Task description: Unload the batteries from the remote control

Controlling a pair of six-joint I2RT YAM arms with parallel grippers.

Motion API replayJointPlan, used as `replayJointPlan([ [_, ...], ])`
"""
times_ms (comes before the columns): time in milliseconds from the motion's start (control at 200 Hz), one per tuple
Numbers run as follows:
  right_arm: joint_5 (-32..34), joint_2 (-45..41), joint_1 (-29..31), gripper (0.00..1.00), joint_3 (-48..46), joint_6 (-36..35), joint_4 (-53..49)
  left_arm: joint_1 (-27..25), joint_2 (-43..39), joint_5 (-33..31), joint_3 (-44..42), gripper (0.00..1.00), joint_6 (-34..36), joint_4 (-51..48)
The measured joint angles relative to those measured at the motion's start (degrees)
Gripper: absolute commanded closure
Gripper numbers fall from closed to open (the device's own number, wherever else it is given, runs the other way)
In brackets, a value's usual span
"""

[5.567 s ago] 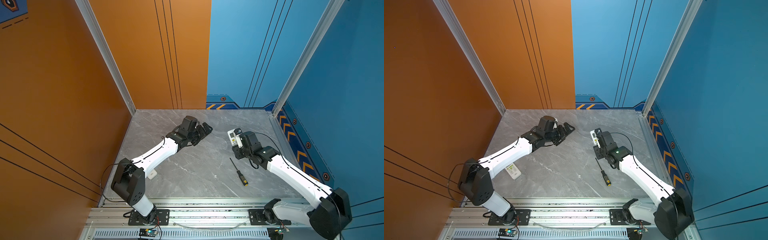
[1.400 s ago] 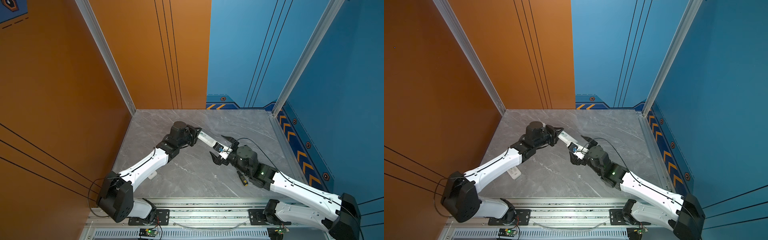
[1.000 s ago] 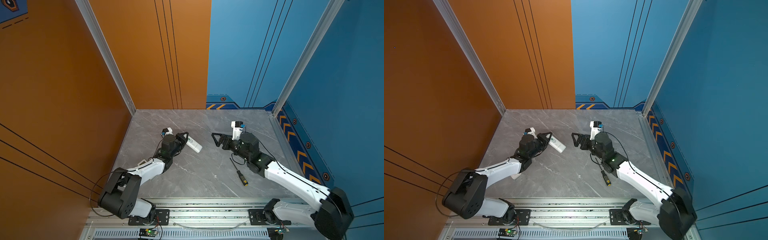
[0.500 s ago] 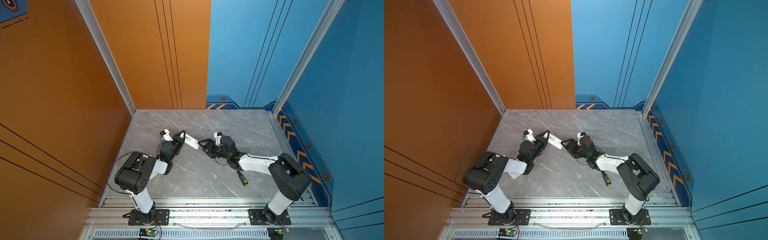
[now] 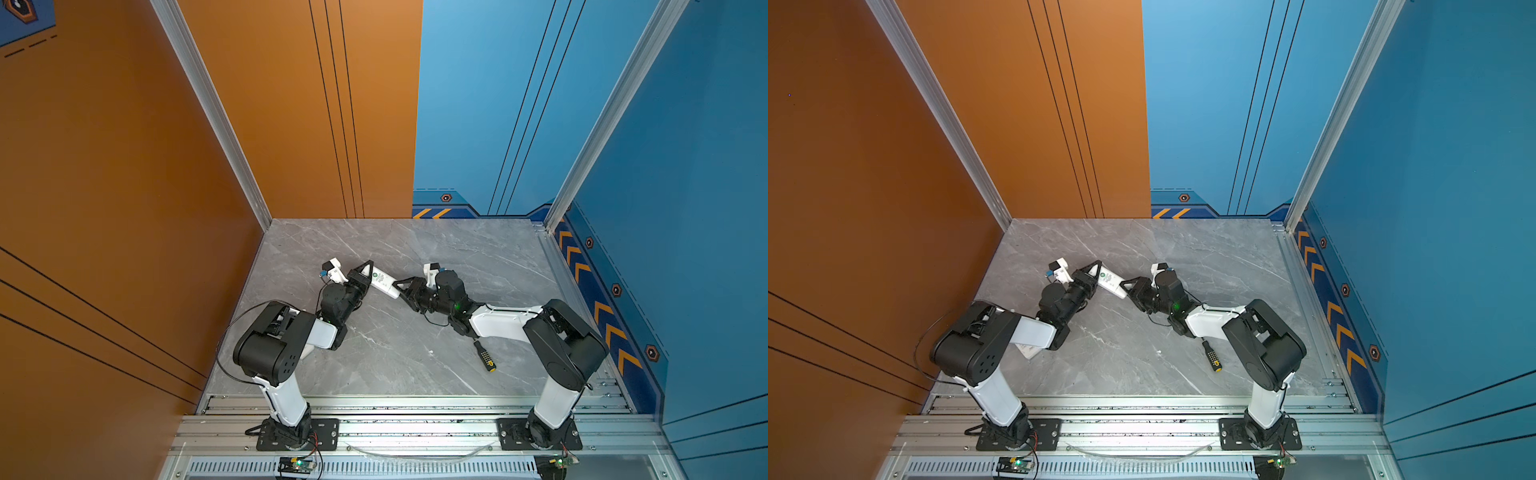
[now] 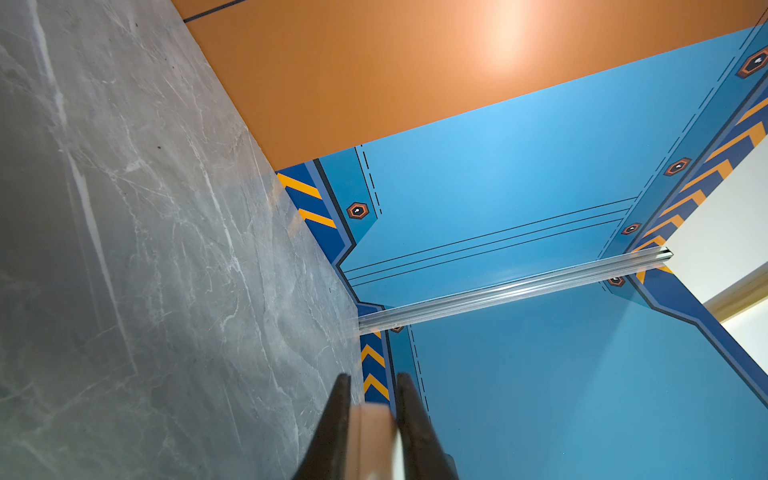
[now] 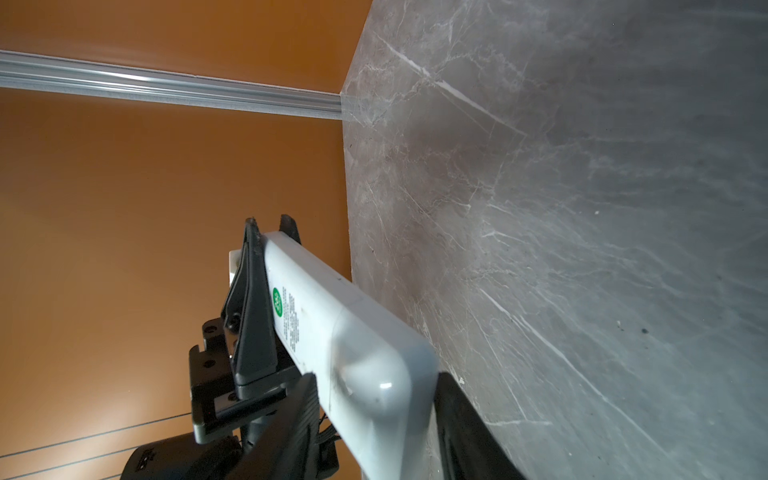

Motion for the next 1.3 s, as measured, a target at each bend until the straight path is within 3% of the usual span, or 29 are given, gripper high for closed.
replayJointPlan([
  [150,0.0,0.24,0.07,0.59,0.0,-0.04,0.02,0.0,0.2,0.02,0.28,1.0,0.0,0.37],
  [330,0.09,0.66,0.13,0.8,0.0,0.61,0.44,0.37,1.18,0.22,0.61,1.0,-0.48,0.33],
  [435,0.04,0.63,0.15,0.85,0.0,0.79,0.61,0.66,1.25,0.31,0.79,1.0,-0.9,0.28],
  [490,0.07,0.66,0.15,0.82,0.0,0.79,0.59,0.66,1.27,0.37,0.87,1.0,-0.85,0.15],
  [596,0.13,0.63,0.15,0.61,-0.07,0.7,0.48,0.66,1.25,0.46,0.92,1.0,-0.83,-0.24],
  [661,0.17,0.63,0.24,0.56,-0.15,0.35,0.28,0.59,1.25,0.87,1.05,1.0,-0.39,-0.46],
  [1301,0.2,-3.69,0.48,0.67,-2.8,-4.17,-7.26,-0.68,1.09,1.97,2.78,1.0,5.29,-8.87],
])
